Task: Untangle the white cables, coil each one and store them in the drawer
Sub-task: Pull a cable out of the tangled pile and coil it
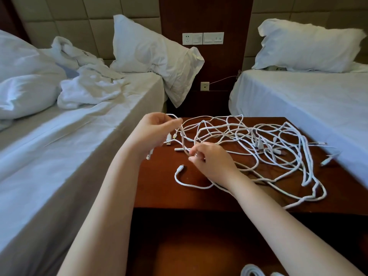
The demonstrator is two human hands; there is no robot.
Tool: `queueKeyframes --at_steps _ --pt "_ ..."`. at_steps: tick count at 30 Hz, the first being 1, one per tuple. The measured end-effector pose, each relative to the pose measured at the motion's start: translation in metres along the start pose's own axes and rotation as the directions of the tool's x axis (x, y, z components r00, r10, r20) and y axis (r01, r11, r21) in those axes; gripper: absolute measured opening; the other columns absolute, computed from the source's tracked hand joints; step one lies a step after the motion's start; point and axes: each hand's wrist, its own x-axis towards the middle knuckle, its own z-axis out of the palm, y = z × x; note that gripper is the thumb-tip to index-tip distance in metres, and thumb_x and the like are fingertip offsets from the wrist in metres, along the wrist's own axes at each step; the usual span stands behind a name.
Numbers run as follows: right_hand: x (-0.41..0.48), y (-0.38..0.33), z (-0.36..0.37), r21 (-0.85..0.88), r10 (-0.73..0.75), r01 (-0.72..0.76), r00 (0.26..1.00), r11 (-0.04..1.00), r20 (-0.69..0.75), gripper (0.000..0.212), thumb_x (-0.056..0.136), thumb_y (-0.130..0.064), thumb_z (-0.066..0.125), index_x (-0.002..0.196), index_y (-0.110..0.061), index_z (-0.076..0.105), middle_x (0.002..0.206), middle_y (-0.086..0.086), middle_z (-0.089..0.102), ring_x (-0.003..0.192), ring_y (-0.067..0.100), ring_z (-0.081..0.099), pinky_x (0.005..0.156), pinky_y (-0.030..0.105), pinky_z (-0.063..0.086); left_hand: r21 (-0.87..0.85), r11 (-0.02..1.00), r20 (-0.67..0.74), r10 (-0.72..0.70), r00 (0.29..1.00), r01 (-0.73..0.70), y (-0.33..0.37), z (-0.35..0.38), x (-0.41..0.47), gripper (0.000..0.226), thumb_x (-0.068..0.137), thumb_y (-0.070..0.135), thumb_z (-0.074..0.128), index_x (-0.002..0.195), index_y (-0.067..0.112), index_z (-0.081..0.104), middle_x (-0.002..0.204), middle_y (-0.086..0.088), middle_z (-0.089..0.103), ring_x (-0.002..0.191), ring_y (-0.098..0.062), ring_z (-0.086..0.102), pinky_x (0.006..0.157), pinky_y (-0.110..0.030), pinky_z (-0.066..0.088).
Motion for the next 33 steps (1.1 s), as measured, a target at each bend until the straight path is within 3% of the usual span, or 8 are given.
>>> queueKeyframes --at_steps 2,5,9,13,17,25,30,33 --pt "0.0 0.008 0.0 0.032 0.035 -0.034 0.999 0.999 -0.029 0.011 0.094 -0.024 0.055 0.093 -0.023 0.066 0.09 -0.01 0.057 0.088 0.011 0.054 0.072 0.029 0.045 0.326 0.945 -0.069 0.028 0.997 -0.004 -0.004 -0.003 0.0 0.025 0.087 0.03 0.067 0.073 0.009 0.068 0.049 0.004 0.042 0.041 -0.007 0.037 0.04 -0.019 0.031" --pt "0.001 0.018 -0.005 0.059 0.055 -0.052 0.997 0.997 -0.046 0.011 0.093 -0.019 0.057 0.095 -0.021 0.068 0.09 -0.01 0.057 0.084 0.01 0.054 0.07 0.029 0.047 0.583 0.811 -0.18 0.077 0.981 0.043 -0.016 -0.011 0.005 0.019 0.088 0.019 0.063 0.075 0.007 0.069 0.061 -0.002 0.055 0.061 -0.019 0.051 0.052 -0.026 0.035" --pt "0.001 0.019 -0.004 0.006 0.033 -0.033 0.998 0.999 -0.049 0.019 0.096 -0.021 0.057 0.112 -0.02 0.066 0.091 -0.01 0.049 0.084 0.009 0.049 0.07 0.025 0.041 0.764 0.622 -0.094 -0.156 0.983 0.172 -0.033 -0.016 0.013 0.014 0.083 0.009 0.058 0.078 0.002 0.07 0.07 -0.008 0.058 0.08 -0.03 0.06 0.062 -0.03 0.04" --pt "0.001 0.018 -0.009 -0.087 0.005 -0.001 0.999 0.996 0.043 0.033 0.092 -0.035 0.062 0.124 -0.027 0.061 0.1 -0.01 0.042 0.091 0.007 0.042 0.073 0.024 0.035 0.77 0.616 0.045 -0.314 0.948 0.168 -0.044 -0.006 0.01 0.015 0.086 0.018 0.061 0.081 0.006 0.068 0.074 -0.006 0.064 0.077 -0.024 0.062 0.065 -0.029 0.047" --pt "0.001 0.023 -0.012 -0.023 0.005 -0.005 1.0 1.0 0.023 0.03 0.091 -0.026 0.064 0.12 -0.026 0.063 0.101 -0.011 0.046 0.087 0.007 0.046 0.064 0.015 0.032 0.726 0.684 0.053 -0.166 0.985 0.076 -0.057 0.009 0.012 0.007 0.087 0.02 0.06 0.086 0.013 0.063 0.085 0.0 0.06 0.087 -0.021 0.057 0.067 -0.026 0.039" --pt "0.002 0.024 -0.006 -0.055 0.02 -0.018 0.999 0.998 0.04 0.021 0.09 -0.025 0.068 0.11 -0.02 0.068 0.098 -0.008 0.046 0.097 0.013 0.05 0.076 0.025 0.036 0.631 0.776 0.109 -0.059 0.992 -0.023 -0.066 0.024 0.015 0.011 0.087 0.024 0.066 0.079 0.023 0.058 0.081 0.007 0.056 0.079 -0.013 0.054 0.063 -0.021 0.039" --pt "0.002 0.026 -0.008 -0.127 0.013 -0.016 1.0 0.992 -0.023 0.012 0.092 -0.023 0.065 0.101 -0.016 0.07 0.091 -0.008 0.044 0.085 0.011 0.048 0.064 0.021 0.033 0.727 0.686 -0.081 0.033 0.996 0.037 -0.073 0.018 0.015 0.012 0.09 0.023 0.061 0.081 0.016 0.059 0.09 -0.001 0.06 0.088 -0.022 0.058 0.068 -0.032 0.045" --pt "0.003 0.03 -0.01 -0.135 0.033 -0.039 0.999 0.99 -0.041 0.014 0.092 -0.024 0.065 0.102 -0.017 0.071 0.091 -0.008 0.045 0.084 0.009 0.047 0.068 0.024 0.035 0.732 0.671 -0.201 0.052 0.978 0.115 -0.082 0.006 0.014 0.009 0.089 0.02 0.058 0.084 0.013 0.059 0.095 -0.005 0.057 0.094 -0.027 0.056 0.072 -0.034 0.044"
